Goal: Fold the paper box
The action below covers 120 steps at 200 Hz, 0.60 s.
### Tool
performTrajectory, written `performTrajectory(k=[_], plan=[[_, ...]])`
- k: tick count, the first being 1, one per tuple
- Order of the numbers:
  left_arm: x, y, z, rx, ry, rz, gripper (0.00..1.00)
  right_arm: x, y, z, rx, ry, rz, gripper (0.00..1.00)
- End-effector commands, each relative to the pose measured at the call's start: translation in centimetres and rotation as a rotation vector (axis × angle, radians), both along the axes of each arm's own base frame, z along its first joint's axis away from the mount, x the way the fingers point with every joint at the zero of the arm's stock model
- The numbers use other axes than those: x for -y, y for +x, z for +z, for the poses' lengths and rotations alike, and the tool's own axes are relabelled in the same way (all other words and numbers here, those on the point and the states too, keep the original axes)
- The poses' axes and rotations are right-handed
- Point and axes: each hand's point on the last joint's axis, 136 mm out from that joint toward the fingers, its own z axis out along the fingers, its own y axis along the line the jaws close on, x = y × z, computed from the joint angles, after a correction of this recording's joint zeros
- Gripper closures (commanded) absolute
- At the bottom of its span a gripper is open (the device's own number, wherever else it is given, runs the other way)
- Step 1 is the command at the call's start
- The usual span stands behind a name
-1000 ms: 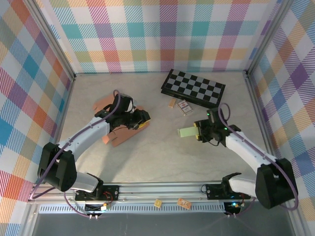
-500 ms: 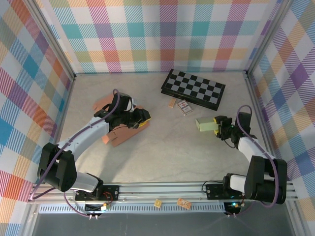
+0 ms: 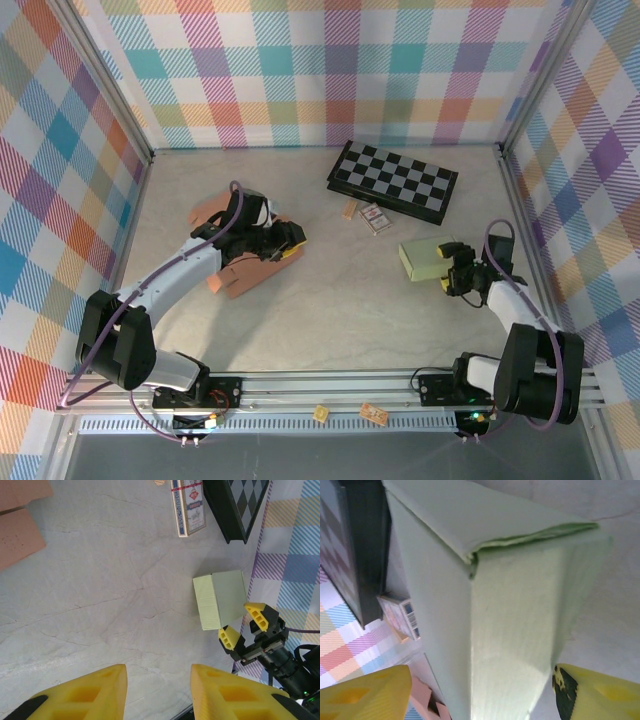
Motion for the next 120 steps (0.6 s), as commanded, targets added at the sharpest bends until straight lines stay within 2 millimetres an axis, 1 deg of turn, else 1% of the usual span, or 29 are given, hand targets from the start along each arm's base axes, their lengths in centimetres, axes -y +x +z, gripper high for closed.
performTrajectory(k=[1,31,47,66,81,94,102,110,120], plan=[[-0.4,0.0,1.1,0.032,-0.005,-0.001,0.62,0.9,-1.4,0.2,-0.105,-0.031,-0.042,0.24],[-0.8,0.1,1.1,0.025,0.011,0.012,0.62,1.4,-2.8,0.0,-0.193,-0.056,-0.061,0.23],[-1.1,-0.1,1.0,0.019,0.026,0.024,0.62,1.6,-3.0,0.6,-0.199,-0.080,-0.058,0.24],[-1.8,-0.2,1.0,0.012,0.044,0.042,0.62,2.0,-2.6,2.1,-0.159,-0.118,-0.049,0.26],[-2.9,-0.1,1.0,0.003,0.067,0.065,0.62,2.0,-1.6,4.2,-0.096,-0.159,-0.008,0.27],[-4.6,0.1,0.8,-0.024,0.095,0.096,0.62,1.3,-0.4,6.4,-0.035,-0.221,0.065,0.28],[-5.8,0.3,0.7,-0.036,0.115,0.119,0.62,0.6,0.4,7.8,0.000,-0.262,0.120,0.28],[-7.3,0.4,0.5,-0.051,0.142,0.149,0.61,-0.6,1.2,9.0,0.031,-0.287,0.181,0.28],[-9.2,0.5,0.2,-0.067,0.177,0.189,0.60,-2.8,2.0,10.0,0.072,-0.295,0.272,0.28]])
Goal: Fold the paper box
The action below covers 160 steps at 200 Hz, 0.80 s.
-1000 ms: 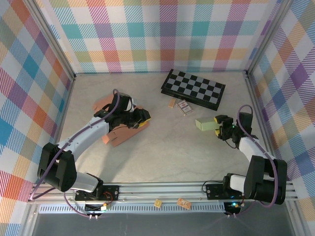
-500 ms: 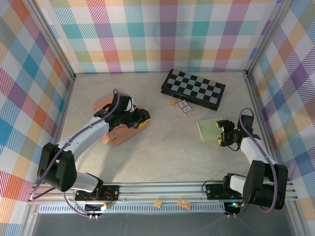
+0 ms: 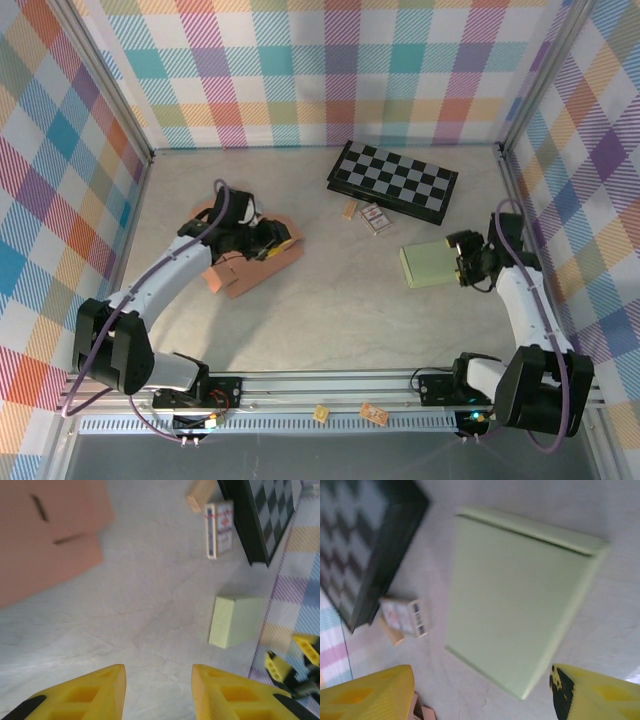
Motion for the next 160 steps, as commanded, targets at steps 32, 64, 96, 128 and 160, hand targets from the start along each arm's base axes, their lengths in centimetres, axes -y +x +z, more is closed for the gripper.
performTrajectory(k=[32,64,96,128,160], plan=[[-10.0,0.3,-1.5,-0.043,0.212,0.201,0.58,-12.3,3.0,4.3,0.152,-0.016,0.500,0.28],[-14.3,2.7,-4.8,-0.089,0.221,0.354,0.59,-20.6,2.2,3.1,0.133,0.071,0.755,0.28],[-17.8,4.9,-7.6,-0.127,0.281,0.415,0.59,-24.6,1.7,2.1,0.093,0.153,0.894,0.29],[-20.9,4.7,-9.0,-0.166,0.379,0.399,0.57,-25.1,1.5,1.7,0.079,0.177,0.926,0.29],[-21.4,6.2,-9.9,-0.117,0.304,0.341,0.57,-25.2,1.0,1.5,0.079,0.195,0.941,0.29]])
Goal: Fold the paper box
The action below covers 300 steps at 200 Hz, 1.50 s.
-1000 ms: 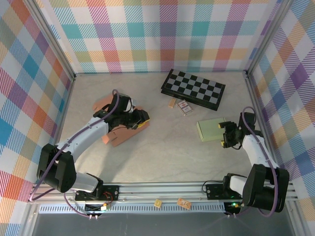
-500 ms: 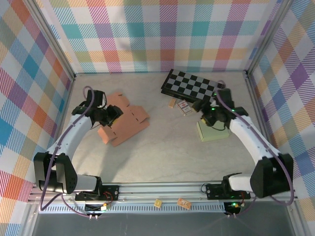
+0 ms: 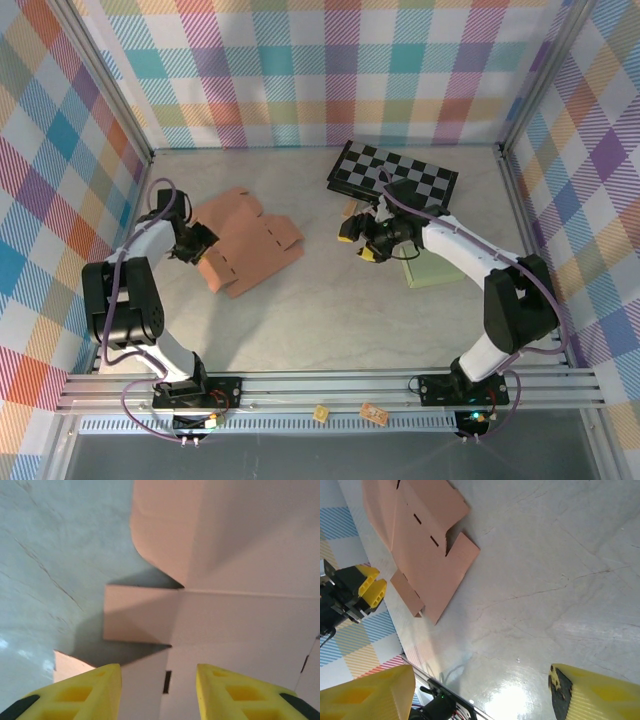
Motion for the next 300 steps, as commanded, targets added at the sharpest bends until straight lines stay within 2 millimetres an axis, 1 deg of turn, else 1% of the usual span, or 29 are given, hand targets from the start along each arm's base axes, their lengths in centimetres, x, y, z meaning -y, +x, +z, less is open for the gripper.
performTrajectory(k=[1,25,48,73,98,115,131,153,165,168,175,188,194,196,199,212,221,230,244,254,278,300], plan=[[-0.6,2.0,0.4,0.073,-0.009,-0.087,0.57,-0.7,-0.3,1.0,0.022,0.045,0.049,0.29],[0.1,2.6,-0.7,0.055,-0.044,-0.151,0.57,-0.6,-0.6,0.8,0.014,0.044,0.056,0.29],[0.8,2.1,-2.0,0.024,-0.080,-0.178,0.57,-0.7,-0.6,0.8,0.015,0.047,0.060,0.28],[2.2,1.5,-2.2,0.035,-0.147,-0.195,0.58,-0.6,-0.6,0.7,0.012,0.042,0.056,0.28],[4.1,0.2,-2.0,0.025,-0.205,-0.201,0.58,-0.6,-0.4,0.6,0.013,0.037,0.058,0.28],[6.7,-1.0,-2.3,0.010,-0.260,-0.220,0.59,-0.7,-0.3,0.4,0.014,0.034,0.062,0.28],[10.2,-2.1,-2.4,-0.004,-0.321,-0.261,0.59,-0.7,-0.3,0.1,0.008,0.028,0.066,0.28],[15.1,-4.0,-2.8,-0.020,-0.374,-0.305,0.59,-0.6,-0.2,-0.3,-0.001,0.018,0.063,0.28],[16.5,-5.3,-2.9,-0.041,-0.380,-0.307,0.59,-0.4,-0.3,-0.5,-0.003,0.008,0.060,0.28],[16.8,-4.9,-2.7,-0.013,-0.382,-0.309,0.59,-0.3,-0.2,-0.4,-0.002,0.006,0.057,0.28],[16.9,-5.2,-2.6,-0.009,-0.385,-0.295,0.59,-0.2,-0.3,-0.5,-0.004,0.002,0.056,0.28],[16.5,-6.0,-2.3,-0.013,-0.369,-0.284,0.58,0.2,-0.3,-0.5,0.000,0.002,0.047,0.28],[16.5,-6.0,-2.0,0.000,-0.361,-0.298,0.57,0.4,-0.3,-0.5,0.000,0.002,0.045,0.28],[16.4,-6.5,-2.2,-0.020,-0.358,-0.299,0.57,0.5,-0.4,-0.5,-0.001,0.001,0.044,0.28],[16.4,-6.6,-2.1,-0.022,-0.359,-0.308,0.57,0.5,-0.4,-0.5,-0.001,0.002,0.044,0.28],[17.4,-6.9,-1.6,-0.019,-0.412,-0.355,0.57,0.9,-0.5,-0.6,-0.002,0.001,0.041,0.28],[18.4,-7.3,-1.3,-0.021,-0.473,-0.398,0.57,1.1,-0.6,-0.7,-0.005,0.003,0.041,0.28],[18.8,-7.4,-1.4,-0.028,-0.488,-0.433,0.57,1.2,-0.7,-0.8,-0.010,0.003,0.042,0.28],[18.5,-8.4,-2.0,-0.102,-0.461,-0.484,0.57,1.4,-0.8,-0.8,-0.013,0.004,0.042,0.28],[18.4,-9.0,-2.0,-0.142,-0.453,-0.507,0.58,1.5,-1.0,-0.9,-0.019,0.003,0.043,0.28],[18.1,-9.3,-1.2,-0.135,-0.422,-0.554,0.59,1.7,-1.3,-1.0,-0.021,0.002,0.043,0.28],[18.3,-9.7,-1.9,-0.151,-0.432,-0.590,0.61,1.6,-1.5,-1.1,-0.024,0.008,0.042,0.28]])
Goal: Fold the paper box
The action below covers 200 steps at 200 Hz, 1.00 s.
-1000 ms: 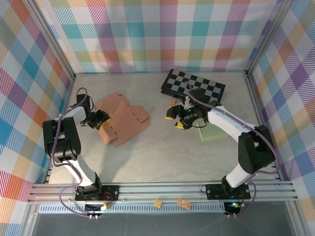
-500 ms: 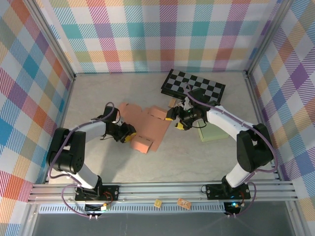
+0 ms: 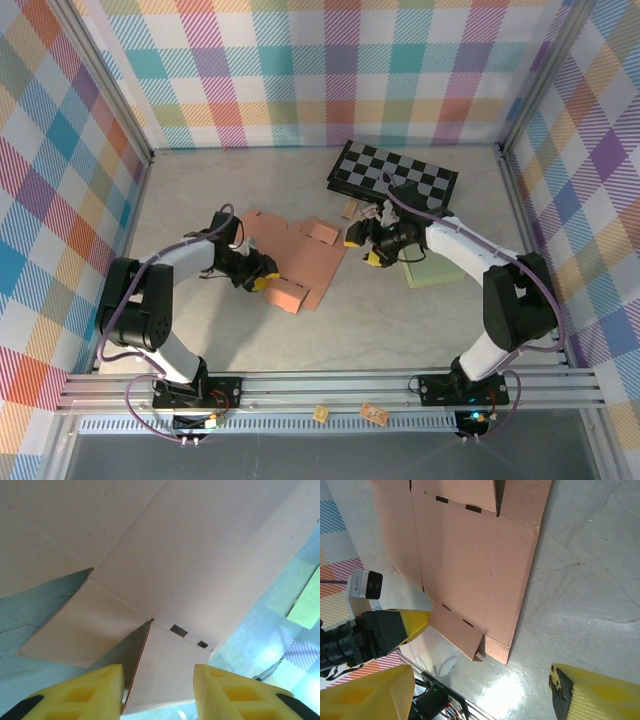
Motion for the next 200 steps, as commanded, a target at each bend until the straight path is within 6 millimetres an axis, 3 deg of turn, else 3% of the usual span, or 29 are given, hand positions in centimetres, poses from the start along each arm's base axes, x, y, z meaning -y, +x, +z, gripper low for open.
performTrajectory(k=[1,74,183,200], plan=[[0.2,-1.5,-0.1,-0.033,-0.017,-0.080,0.61,0.1,-0.8,0.6,0.013,0.016,0.024,0.28],[1.3,-1.1,-1.4,-0.019,-0.091,-0.100,0.67,0.1,-1.1,0.7,0.007,0.024,0.030,0.28],[2.9,-0.1,1.6,0.015,-0.206,-0.048,1.00,0.5,-1.2,0.3,0.007,0.008,0.007,0.29],[3.2,0.4,2.4,0.026,-0.228,-0.029,1.00,0.5,-1.2,0.4,0.007,0.007,0.000,0.29]])
